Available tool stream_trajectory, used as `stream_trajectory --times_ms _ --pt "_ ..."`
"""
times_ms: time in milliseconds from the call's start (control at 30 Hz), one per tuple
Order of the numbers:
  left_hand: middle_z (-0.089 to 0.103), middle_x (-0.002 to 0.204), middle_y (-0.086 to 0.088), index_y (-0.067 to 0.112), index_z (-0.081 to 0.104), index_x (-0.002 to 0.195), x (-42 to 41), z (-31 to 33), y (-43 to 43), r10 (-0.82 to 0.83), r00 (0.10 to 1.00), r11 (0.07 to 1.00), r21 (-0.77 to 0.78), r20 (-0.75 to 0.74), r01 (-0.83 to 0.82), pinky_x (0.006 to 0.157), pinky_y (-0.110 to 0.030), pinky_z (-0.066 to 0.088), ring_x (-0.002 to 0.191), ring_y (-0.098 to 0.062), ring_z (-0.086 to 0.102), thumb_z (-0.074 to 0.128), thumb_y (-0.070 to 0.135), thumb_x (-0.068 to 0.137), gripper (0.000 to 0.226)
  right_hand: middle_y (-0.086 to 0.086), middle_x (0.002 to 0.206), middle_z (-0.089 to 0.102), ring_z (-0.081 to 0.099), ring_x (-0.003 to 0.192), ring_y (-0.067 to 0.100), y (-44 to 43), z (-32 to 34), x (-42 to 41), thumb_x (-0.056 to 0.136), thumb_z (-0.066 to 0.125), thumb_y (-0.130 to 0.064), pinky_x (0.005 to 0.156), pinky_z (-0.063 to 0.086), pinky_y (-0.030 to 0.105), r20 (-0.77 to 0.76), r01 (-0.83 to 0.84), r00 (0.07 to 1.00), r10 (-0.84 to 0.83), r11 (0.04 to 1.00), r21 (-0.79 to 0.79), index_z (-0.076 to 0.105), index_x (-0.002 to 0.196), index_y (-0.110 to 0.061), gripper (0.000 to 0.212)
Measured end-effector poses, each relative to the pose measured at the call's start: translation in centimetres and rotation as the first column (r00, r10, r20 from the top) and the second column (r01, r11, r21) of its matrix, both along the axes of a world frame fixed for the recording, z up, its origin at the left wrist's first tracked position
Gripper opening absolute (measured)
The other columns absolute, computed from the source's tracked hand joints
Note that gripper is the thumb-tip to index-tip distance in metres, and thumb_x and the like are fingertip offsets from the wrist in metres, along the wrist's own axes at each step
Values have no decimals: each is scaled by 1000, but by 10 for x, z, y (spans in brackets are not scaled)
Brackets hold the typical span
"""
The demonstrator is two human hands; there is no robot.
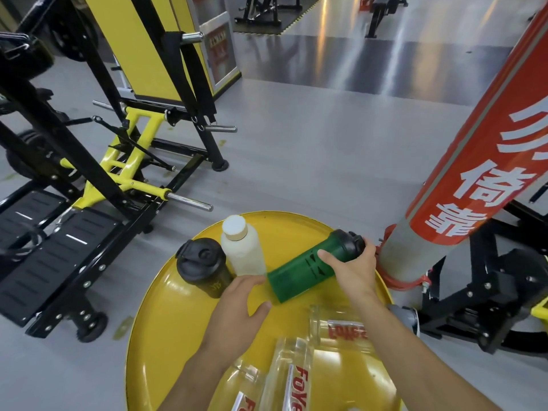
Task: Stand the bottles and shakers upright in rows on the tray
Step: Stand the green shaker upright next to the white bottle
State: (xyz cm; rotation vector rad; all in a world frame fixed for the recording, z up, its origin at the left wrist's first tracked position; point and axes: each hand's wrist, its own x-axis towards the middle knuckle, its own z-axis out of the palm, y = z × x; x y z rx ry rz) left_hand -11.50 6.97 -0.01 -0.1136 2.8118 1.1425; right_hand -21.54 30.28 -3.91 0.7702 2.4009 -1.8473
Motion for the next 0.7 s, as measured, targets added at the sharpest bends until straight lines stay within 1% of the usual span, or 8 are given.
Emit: stream_trajectory --times_ms 67,167,300,400,467,533,633,700 --pt "51 133 25 35 55 137 0 1 1 0 1000 1000 0 -9 0 101 -16 38 123 4 49 66 33 95 43 0 138 49 53 125 25 -1 6 1 54 95 -49 105 51 50 -58 -21 998 22 999 28 38 142 -26 107" --pt "51 132 24 34 55 137 1 3 0 -1 1000 1000 3 -19 1 99 -15 37 121 4 49 66 33 95 44 -1 136 50 53 124 22 -3 18 3 54 95 -50 104 51 47 -158 -74 983 90 992 102 40 140 -30 104" --pt "49 130 24 32 54 138 1 7 -3 -1 999 1000 12 -37 2 96 -14 35 117 6 46 66 34 95 44 -5 136 43 47 120 12 -15 37 10 62 96 -39 98 46 30 -272 -174 932 239 955 241 36 145 -30 103" --pt "51 131 19 29 55 138 1 11 -7 2 999 1000 19 -50 -1 99 -19 39 123 -2 49 66 35 95 44 -8 133 40 47 116 10 -28 47 16 64 96 -32 94 41 25 -345 -206 872 347 900 384 36 143 -32 99" --pt "52 133 16 28 56 138 2 12 -9 1 998 1000 18 -60 0 103 -23 41 125 -5 50 66 35 95 45 -7 137 38 48 119 13 -34 51 18 63 95 -32 97 43 27 -357 -231 835 420 854 466 35 142 -33 99" --pt "53 136 13 27 56 138 5 13 -13 5 998 1000 21 -69 -3 107 -26 41 127 -7 50 67 34 95 45 -5 143 35 47 126 19 -38 51 20 64 95 -33 103 47 34 -359 -254 797 485 809 530 33 143 -32 100" --pt "54 136 10 25 57 138 8 14 -17 12 996 1000 19 -86 -10 106 -24 40 127 -8 51 67 32 94 45 -5 146 31 44 132 26 -40 48 22 66 94 -31 106 50 47 -371 -271 744 556 758 594 34 143 -29 99" --pt "55 136 9 24 57 137 10 14 -19 17 996 1000 18 -89 -15 105 -23 40 127 -9 51 68 31 94 45 -2 146 32 43 132 27 -42 46 22 66 94 -30 106 49 49 -378 -268 720 581 737 621 34 143 -26 98"
